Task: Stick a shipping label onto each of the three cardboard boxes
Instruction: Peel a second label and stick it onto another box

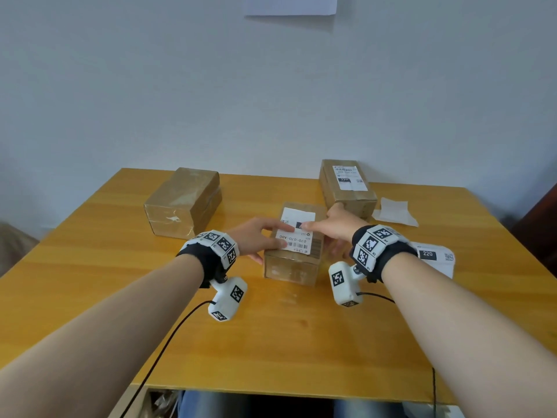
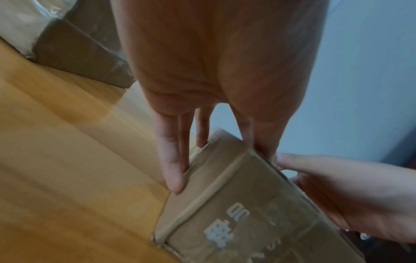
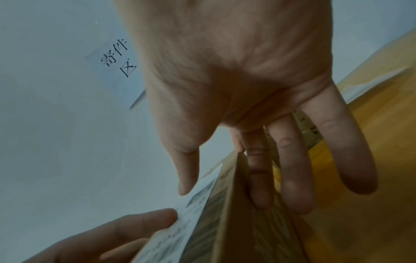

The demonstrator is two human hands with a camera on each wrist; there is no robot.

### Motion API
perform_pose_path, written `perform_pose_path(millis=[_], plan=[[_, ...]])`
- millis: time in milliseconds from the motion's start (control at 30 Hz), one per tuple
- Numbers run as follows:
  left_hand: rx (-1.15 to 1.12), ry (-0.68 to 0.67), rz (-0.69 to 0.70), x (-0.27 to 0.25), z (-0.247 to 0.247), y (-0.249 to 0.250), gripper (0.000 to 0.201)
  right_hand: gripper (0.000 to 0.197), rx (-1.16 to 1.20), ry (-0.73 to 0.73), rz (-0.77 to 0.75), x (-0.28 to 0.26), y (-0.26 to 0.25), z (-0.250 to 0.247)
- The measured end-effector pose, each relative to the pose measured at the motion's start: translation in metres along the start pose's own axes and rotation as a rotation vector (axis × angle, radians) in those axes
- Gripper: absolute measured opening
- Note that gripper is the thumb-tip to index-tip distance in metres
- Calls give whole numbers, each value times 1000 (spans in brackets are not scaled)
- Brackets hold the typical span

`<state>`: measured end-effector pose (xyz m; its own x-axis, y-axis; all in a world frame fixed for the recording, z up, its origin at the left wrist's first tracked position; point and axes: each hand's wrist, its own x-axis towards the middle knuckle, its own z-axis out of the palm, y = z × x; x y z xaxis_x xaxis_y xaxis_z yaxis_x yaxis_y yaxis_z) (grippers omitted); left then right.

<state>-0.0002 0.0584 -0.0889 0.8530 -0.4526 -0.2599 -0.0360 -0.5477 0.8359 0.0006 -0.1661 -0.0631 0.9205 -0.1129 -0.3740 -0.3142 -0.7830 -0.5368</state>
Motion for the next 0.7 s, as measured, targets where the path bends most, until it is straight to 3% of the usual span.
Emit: perform_pose_path(millis=[167, 233, 300, 400, 467, 567, 700], plan=[[-101, -81, -76, 2, -5, 0, 53, 85, -15, -76, -1, 17, 9, 3], [-57, -64, -100, 3, -7, 1, 48, 80, 14, -101, -17, 21, 11, 3], [73, 64, -69, 6, -8, 3, 35, 79, 18, -122, -31, 22, 13, 2], [495, 353, 101, 17, -15, 3, 36, 84, 2, -150, -48, 22, 15, 3], [724, 476, 183, 25, -19, 2, 37, 74, -17, -161, -52, 18, 13, 3], [843, 559, 240, 39, -11, 1, 36, 66, -29, -145, -39, 11, 12, 3], [809, 563, 298, 53, 14, 11, 35, 55, -4, -123, -32, 0, 11, 4]])
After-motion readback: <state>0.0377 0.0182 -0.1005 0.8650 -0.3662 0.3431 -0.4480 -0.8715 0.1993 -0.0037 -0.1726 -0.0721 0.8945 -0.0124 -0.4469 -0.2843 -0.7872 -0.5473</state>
